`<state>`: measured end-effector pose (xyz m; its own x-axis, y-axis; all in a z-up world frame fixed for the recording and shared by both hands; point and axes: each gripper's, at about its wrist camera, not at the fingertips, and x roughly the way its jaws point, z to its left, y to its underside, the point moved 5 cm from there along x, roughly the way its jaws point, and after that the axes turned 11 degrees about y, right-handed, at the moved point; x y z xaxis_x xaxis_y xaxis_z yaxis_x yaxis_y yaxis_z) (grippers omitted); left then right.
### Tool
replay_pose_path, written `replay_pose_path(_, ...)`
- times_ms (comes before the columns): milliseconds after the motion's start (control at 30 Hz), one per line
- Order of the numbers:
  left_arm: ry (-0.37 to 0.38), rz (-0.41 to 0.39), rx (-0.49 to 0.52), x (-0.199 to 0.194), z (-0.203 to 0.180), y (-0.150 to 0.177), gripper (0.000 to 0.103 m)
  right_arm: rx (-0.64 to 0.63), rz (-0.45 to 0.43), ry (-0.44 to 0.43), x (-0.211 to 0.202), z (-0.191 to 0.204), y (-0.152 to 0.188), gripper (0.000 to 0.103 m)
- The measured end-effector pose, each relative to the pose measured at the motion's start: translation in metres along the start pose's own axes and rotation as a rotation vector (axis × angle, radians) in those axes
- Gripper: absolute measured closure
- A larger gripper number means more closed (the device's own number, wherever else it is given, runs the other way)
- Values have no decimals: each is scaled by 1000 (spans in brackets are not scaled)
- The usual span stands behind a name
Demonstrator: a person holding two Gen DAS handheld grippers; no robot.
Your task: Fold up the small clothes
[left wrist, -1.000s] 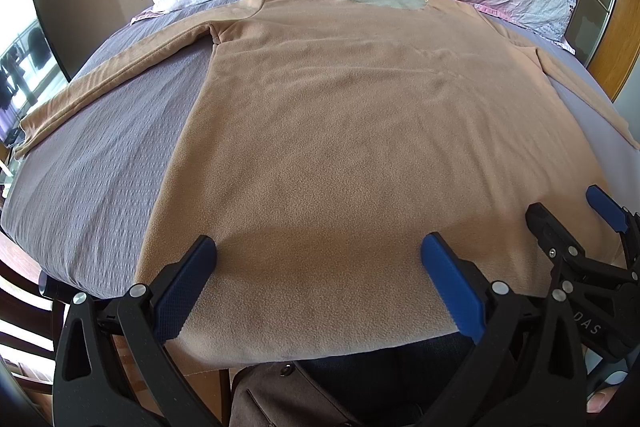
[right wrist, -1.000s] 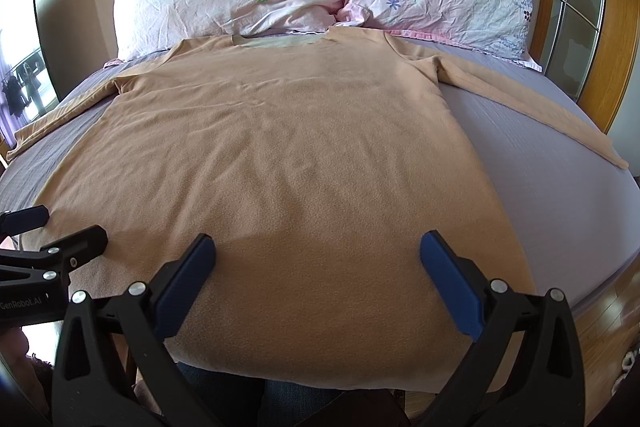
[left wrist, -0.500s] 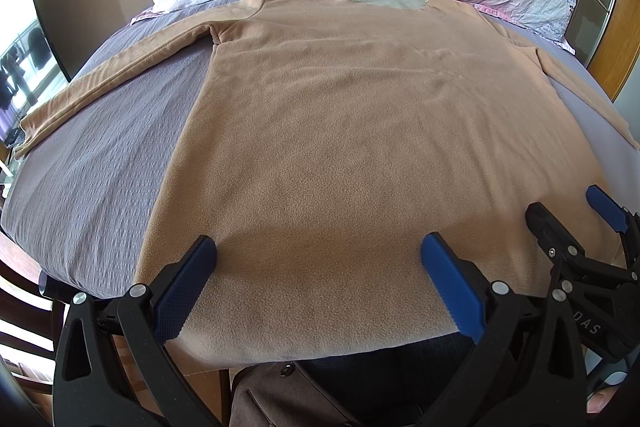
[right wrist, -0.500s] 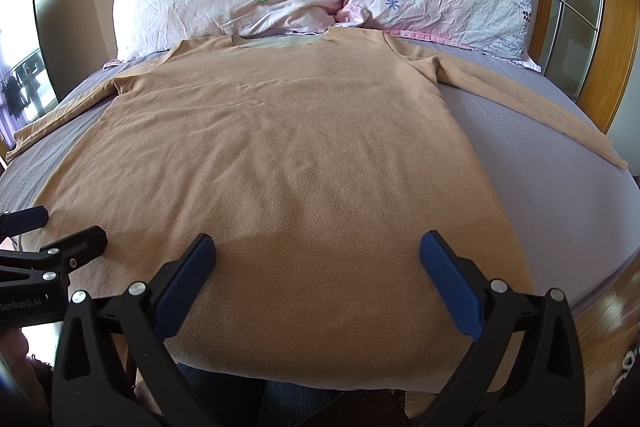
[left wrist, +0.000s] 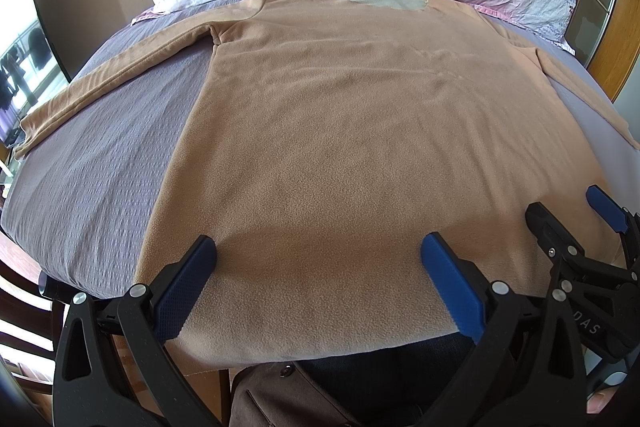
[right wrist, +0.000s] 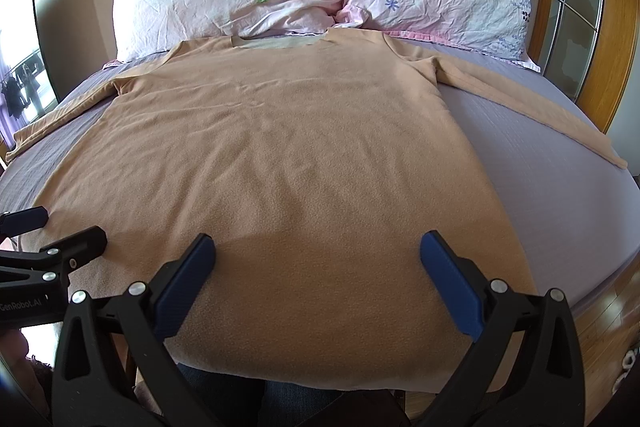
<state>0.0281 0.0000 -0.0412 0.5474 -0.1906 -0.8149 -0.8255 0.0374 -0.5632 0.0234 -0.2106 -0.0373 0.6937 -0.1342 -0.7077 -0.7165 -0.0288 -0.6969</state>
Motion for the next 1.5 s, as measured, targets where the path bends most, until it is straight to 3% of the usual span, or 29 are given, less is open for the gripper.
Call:
replay_pose_path(967,0,-3,1,0,0,0,1,1,-4,1,-1,1,1,2)
replay_pose_path(1100,-2,-22,6,-1,0,0,1,-17,-62,-44,-1,-1,1,2)
replay_pose_path(1200,-2,-52,15,-3,-1,0,1,57,-81,-122,1,-31,-11,2)
replay_pose_path(1367,10,-102,33,-2,-1,-3,1,449,-103,-28,9,-185,-58,5)
replay_pose_path(1433,46,-117,35,-1,-1,-8,1,608,-43,38,27,-255,-68,29)
replay_pose_path(1500,133,-158,24,-3,0,-18,1,747,38,73,49,-307,-69,59)
